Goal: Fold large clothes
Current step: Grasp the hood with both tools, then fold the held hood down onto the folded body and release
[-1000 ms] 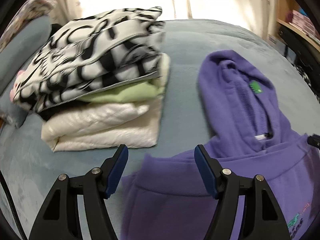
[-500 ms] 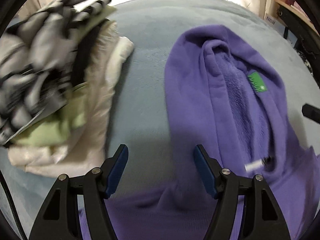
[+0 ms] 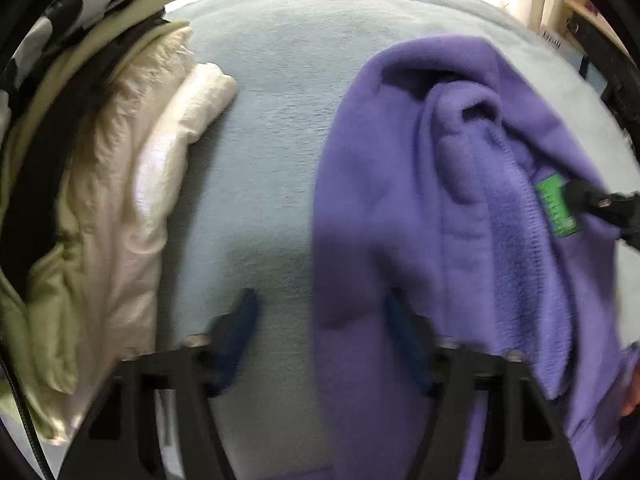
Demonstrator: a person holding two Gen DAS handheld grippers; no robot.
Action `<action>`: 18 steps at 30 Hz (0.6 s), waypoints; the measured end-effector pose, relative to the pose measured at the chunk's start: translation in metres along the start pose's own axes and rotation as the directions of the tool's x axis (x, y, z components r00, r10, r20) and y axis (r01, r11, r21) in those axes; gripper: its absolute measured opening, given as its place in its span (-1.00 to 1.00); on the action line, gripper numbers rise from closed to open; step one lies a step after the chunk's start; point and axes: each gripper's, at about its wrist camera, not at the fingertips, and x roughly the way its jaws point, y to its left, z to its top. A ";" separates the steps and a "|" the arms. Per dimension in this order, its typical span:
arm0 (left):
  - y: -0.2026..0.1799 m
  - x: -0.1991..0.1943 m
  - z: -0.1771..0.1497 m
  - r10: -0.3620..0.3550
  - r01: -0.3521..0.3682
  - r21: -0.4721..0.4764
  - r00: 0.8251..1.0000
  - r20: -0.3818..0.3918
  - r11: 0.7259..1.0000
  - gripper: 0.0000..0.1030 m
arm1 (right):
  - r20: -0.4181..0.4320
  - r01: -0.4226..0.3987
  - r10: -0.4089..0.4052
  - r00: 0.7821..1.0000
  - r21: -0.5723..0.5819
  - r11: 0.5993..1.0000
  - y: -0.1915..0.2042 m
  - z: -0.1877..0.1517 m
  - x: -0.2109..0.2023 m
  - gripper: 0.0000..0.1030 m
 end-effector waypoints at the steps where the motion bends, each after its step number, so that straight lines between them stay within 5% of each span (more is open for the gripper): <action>1: -0.002 -0.001 0.001 -0.044 0.044 -0.016 0.999 -0.003 0.999 -0.91 | 0.006 -0.004 0.004 1.000 -0.010 1.000 0.002 0.000 0.000 -0.36; 2: -0.008 -0.002 0.002 -0.015 0.016 -0.022 1.000 0.008 1.000 -0.91 | 0.011 0.006 -0.006 1.000 -0.021 1.000 0.003 0.000 -0.001 -0.84; 7: -0.021 -0.031 -0.005 0.120 -0.123 0.023 0.988 0.096 0.992 -0.94 | 0.090 0.026 -0.018 0.996 -0.094 0.995 0.013 -0.005 -0.035 -0.88; 18: -0.004 -0.142 -0.046 0.072 -0.077 0.012 0.966 0.250 0.997 -0.94 | 0.251 -0.051 0.097 0.963 -0.184 0.982 0.021 -0.053 -0.160 -0.88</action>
